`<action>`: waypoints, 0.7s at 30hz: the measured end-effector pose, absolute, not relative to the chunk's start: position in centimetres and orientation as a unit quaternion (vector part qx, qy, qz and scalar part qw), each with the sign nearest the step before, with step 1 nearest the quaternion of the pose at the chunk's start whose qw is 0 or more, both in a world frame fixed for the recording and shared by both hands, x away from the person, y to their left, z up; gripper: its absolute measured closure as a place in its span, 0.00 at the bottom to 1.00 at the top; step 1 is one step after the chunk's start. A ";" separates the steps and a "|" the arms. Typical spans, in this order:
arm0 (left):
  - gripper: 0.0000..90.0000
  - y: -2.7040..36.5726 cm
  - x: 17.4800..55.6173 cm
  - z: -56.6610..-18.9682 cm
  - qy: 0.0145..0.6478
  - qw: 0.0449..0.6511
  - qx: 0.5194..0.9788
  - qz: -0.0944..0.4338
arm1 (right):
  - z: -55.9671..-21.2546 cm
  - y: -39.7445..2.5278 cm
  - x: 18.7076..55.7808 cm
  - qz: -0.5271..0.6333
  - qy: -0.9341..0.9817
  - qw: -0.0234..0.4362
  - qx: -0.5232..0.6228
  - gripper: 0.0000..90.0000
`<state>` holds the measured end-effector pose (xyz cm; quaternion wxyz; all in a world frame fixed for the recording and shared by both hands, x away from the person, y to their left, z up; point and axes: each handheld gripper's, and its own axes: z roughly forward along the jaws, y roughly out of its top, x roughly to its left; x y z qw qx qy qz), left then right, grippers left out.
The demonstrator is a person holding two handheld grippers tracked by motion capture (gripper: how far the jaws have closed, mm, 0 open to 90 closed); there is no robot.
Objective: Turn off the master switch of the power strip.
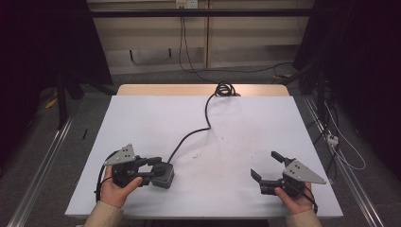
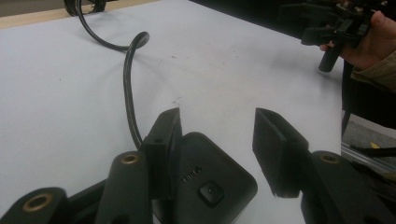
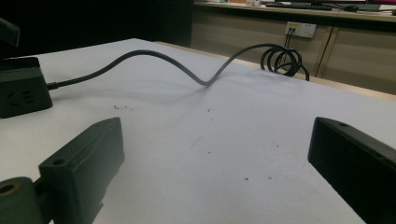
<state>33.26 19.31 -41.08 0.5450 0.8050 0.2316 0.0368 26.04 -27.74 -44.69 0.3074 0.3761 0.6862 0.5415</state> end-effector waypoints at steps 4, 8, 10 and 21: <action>0.52 19.2 33.3 -41.1 0.232 0.543 0.806 0.038 | -44.7 -27.8 26.0 0.542 0.684 0.307 0.379 0.04; 0.50 19.1 33.4 -41.1 0.232 0.544 0.805 0.037 | -44.7 -28.0 26.0 0.539 0.685 0.310 0.379 0.04; 0.47 19.1 33.4 -41.1 0.233 0.543 0.806 0.038 | -44.7 -28.0 26.0 0.541 0.685 0.309 0.379 0.04; 0.30 19.4 33.6 -41.0 0.242 0.552 0.797 0.041 | -44.7 -28.0 26.0 0.540 0.687 0.310 0.376 0.04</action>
